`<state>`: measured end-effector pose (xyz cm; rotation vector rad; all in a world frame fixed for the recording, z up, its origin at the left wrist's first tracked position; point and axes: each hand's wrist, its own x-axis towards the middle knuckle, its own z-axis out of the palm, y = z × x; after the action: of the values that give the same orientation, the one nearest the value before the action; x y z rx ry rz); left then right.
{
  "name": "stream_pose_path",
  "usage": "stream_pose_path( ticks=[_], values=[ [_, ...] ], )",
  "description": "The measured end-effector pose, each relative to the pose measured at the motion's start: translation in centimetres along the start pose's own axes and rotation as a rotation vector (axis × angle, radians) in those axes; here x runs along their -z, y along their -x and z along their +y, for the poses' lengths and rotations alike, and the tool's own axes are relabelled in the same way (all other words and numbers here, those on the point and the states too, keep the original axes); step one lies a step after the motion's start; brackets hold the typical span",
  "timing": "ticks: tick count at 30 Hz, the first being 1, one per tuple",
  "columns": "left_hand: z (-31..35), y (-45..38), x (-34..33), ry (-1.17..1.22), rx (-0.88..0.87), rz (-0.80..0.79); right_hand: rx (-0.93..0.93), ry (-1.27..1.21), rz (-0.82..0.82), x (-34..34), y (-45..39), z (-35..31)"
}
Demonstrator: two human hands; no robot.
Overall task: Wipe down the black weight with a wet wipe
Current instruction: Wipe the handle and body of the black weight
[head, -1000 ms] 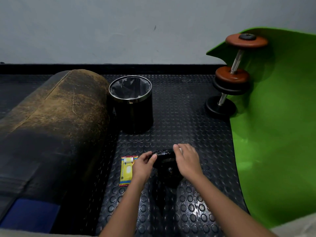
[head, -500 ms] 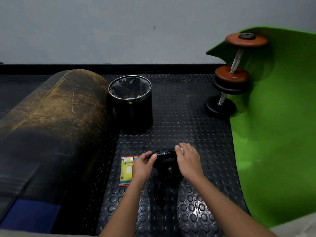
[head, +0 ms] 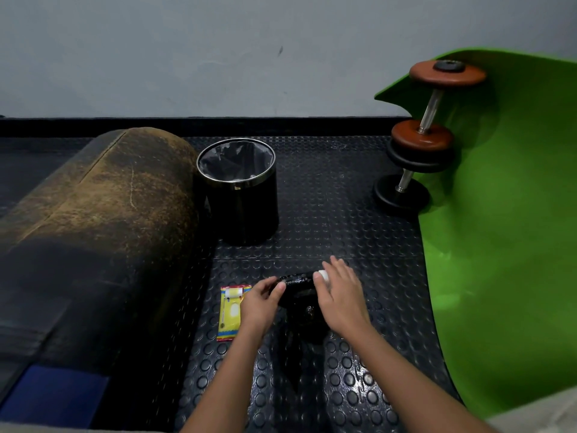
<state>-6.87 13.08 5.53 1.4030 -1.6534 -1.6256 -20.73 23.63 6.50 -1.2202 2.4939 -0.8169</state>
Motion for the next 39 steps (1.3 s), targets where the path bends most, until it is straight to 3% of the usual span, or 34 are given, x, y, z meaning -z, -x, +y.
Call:
stream_pose_path(
  ticks=[6,13,20,26,34,39],
  values=[
    [0.0,0.0,0.0,0.004,0.0,0.002,0.226,-0.006,0.055,0.4,1.7,0.2],
    [0.1,0.2,0.1,0.005,0.0,0.006,-0.012,0.008,0.068,-0.4,0.5,0.9],
    [0.2,0.2,0.0,0.001,-0.002,-0.003,0.236,-0.045,0.067,0.2,1.6,1.1],
    [0.1,0.1,0.1,-0.012,0.004,0.0,-0.097,-0.159,0.104,-0.2,0.0,1.0],
    [-0.1,-0.1,0.0,-0.012,-0.004,-0.003,0.232,-0.048,0.07,0.0,1.6,0.5],
    [-0.4,-0.2,0.1,-0.016,0.005,-0.007,0.019,-0.099,0.128,-0.1,1.0,1.4]
  ],
)
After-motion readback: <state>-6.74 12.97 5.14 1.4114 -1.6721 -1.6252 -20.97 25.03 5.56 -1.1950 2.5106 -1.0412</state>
